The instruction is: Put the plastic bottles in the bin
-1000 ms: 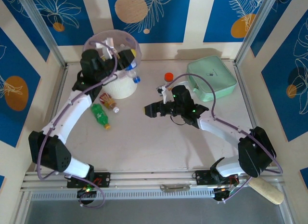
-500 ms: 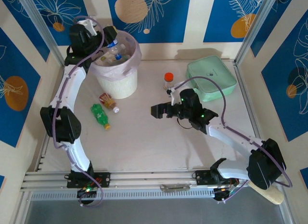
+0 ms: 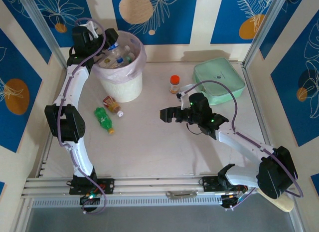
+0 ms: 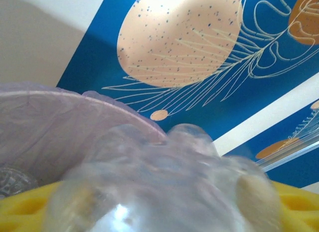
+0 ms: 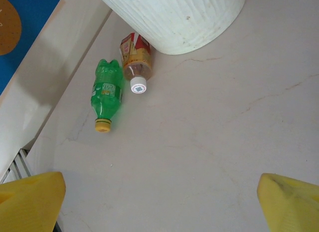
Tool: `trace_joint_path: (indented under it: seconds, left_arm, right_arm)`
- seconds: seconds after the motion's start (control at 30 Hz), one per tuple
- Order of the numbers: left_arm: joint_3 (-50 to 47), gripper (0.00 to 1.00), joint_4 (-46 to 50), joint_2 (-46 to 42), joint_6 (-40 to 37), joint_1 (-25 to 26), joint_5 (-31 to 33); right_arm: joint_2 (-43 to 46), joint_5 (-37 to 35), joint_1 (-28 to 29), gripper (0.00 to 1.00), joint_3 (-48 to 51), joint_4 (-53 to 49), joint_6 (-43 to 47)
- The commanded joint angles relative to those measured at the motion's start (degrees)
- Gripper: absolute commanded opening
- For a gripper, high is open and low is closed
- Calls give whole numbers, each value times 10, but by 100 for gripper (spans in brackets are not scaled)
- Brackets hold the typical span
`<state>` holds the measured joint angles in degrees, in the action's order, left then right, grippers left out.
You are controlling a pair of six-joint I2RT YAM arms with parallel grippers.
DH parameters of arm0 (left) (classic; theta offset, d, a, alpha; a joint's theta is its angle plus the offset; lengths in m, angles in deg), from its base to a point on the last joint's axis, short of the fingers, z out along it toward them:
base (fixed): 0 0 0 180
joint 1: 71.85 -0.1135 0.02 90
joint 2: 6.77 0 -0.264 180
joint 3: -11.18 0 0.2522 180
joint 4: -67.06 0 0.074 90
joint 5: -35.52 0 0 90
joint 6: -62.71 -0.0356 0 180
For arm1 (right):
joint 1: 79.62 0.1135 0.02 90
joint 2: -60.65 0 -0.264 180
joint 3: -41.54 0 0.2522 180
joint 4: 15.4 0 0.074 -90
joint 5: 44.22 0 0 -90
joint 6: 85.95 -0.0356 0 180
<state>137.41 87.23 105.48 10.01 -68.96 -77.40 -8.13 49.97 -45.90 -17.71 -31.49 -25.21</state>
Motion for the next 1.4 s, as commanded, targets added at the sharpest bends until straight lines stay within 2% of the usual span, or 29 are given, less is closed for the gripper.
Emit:
trace_joint_path:
  seconds: [0.0,0.23,0.37,0.53,0.77,1.07,1.27,1.37]
  left_arm:
    - [17,100,36,4,-19,-3,-9]
    - [16,100,82,-56,-97,-3,43]
    - [-28,100,82,-113,-126,-3,76]
    - [-140,100,35,-208,-125,-3,102]
    - [-349,100,-22,-358,-101,-3,130]
    - [-589,100,48,-525,-69,0,162]
    - [-706,100,128,-575,-63,1,185]
    - [-761,100,131,-589,-46,1,199]
  right_arm:
    - [6,-9,-2,99,-3,-4,-11]
    - [-1,-7,-3,99,-3,4,-15]
    - [-11,-1,-3,99,-5,12,-16]
    - [-30,8,-3,99,-11,24,-16]
    - [-67,25,-4,99,-29,36,-19]
    - [-115,36,-2,99,-52,53,-34]
    - [-142,23,-1,99,-74,45,-47]
    - [-150,24,1,99,-82,41,-54]
